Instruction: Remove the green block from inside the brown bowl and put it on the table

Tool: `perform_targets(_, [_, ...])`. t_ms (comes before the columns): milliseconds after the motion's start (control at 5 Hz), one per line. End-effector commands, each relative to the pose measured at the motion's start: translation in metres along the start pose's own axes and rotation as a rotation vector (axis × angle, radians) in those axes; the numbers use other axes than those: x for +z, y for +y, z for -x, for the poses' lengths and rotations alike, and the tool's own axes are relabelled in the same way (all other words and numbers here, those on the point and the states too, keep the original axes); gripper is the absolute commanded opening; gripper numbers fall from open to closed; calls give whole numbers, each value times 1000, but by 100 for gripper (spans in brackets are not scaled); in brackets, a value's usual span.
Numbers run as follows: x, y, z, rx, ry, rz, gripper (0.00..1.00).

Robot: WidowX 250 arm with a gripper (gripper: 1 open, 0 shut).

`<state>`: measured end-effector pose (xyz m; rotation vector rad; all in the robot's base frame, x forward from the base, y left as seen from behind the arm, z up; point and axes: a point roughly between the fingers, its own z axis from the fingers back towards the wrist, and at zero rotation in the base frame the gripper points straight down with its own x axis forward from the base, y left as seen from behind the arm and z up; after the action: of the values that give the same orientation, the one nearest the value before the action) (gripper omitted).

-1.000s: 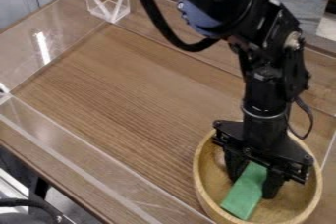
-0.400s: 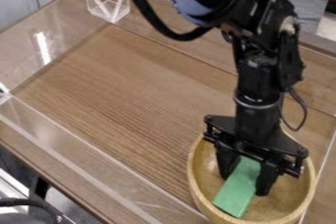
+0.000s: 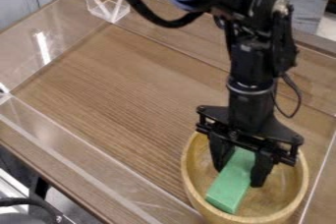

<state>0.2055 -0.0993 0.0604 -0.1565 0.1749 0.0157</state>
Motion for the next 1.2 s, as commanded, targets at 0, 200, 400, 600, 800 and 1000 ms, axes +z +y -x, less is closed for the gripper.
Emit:
perform_targets(0, [26, -1, -7, -1, -64, 29, 0])
perform_targets(200, [34, 3, -6, 10, -69, 39, 0])
perform_targets(400, [42, 8, -6, 22, -78, 51, 0])
perform_targets(600, [48, 13, -6, 31, -83, 60, 0])
perform_targets(800, [57, 18, -5, 45, -89, 70, 0])
perform_targets(1000, [65, 23, -6, 50, -101, 82, 0])
